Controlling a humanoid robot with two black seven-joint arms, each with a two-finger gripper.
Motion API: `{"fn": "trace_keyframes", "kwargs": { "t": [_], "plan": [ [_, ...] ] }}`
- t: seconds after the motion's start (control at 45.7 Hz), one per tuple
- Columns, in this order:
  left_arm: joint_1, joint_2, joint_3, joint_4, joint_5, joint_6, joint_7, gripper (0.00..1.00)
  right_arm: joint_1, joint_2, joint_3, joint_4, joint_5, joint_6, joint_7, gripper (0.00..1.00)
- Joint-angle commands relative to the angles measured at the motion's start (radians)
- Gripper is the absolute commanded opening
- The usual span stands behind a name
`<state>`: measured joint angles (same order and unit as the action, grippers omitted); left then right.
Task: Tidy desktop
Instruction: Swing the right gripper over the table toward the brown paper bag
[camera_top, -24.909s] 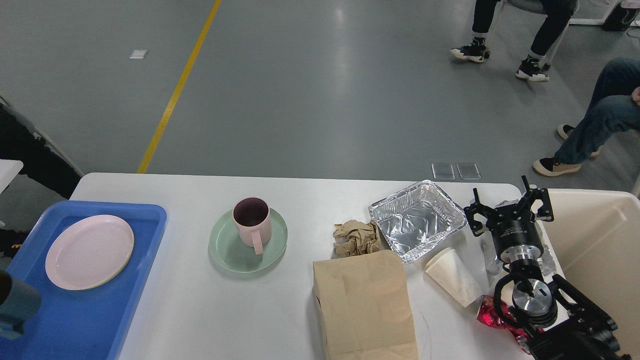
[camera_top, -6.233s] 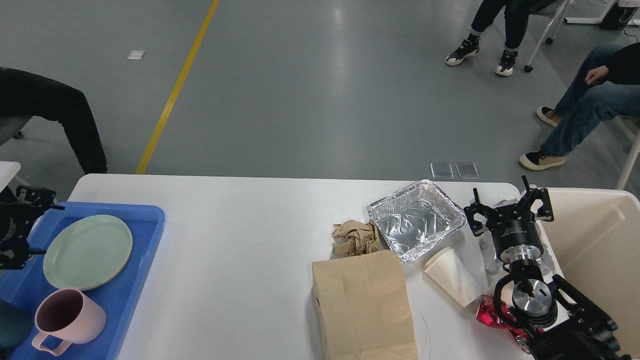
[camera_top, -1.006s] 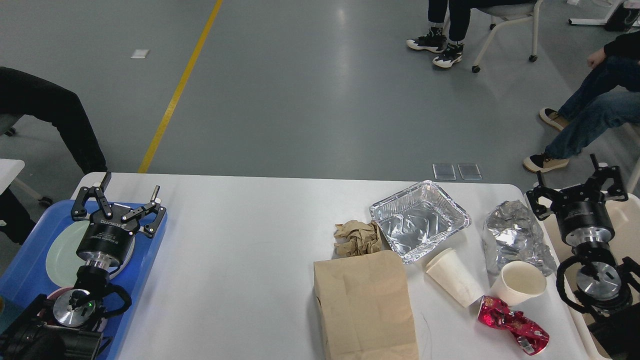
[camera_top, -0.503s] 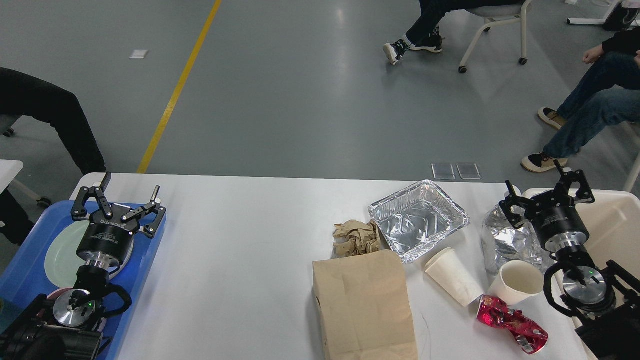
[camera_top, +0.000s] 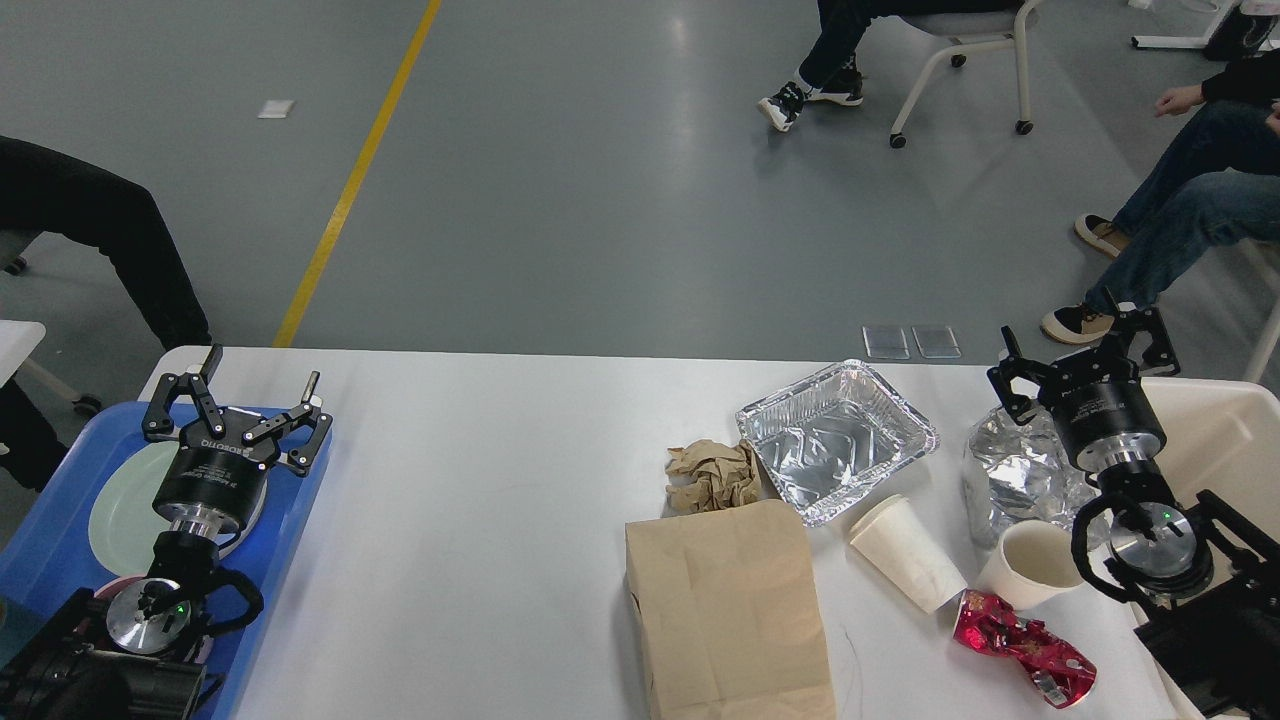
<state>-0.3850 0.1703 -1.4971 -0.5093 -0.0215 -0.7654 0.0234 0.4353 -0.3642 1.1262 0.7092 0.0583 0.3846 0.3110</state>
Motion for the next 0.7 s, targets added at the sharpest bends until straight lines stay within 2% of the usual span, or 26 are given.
{"fn": "trace_keyframes", "kwargs": {
  "t": [0.0,0.175,0.284,0.394,0.569,0.678],
  "plan": [
    [0.0,0.0,0.0,0.0,0.0,0.0,0.0,0.96,0.003,-0.008,-0.008,0.006,0.0,0.0,-0.001,1.0],
    [0.0,0.0,0.0,0.0,0.0,0.0,0.0,0.96,0.017,-0.15,-0.155,0.046,0.003,0.014,-0.001,1.0],
    [0.0,0.0,0.0,0.0,0.0,0.0,0.0,0.96,0.1,-0.223,-0.299,0.047,0.002,0.054,-0.001,1.0],
    [0.0,0.0,0.0,0.0,0.0,0.0,0.0,0.96,0.247,-0.318,-0.544,0.036,0.003,0.146,-0.001,1.0],
    [0.0,0.0,0.0,0.0,0.0,0.0,0.0,0.96,0.557,-0.418,-1.011,0.03,0.005,0.148,-0.009,1.0],
    [0.0,0.0,0.0,0.0,0.0,0.0,0.0,0.96,0.755,-0.43,-1.342,0.032,0.005,0.154,-0.01,1.0]
  ]
}}
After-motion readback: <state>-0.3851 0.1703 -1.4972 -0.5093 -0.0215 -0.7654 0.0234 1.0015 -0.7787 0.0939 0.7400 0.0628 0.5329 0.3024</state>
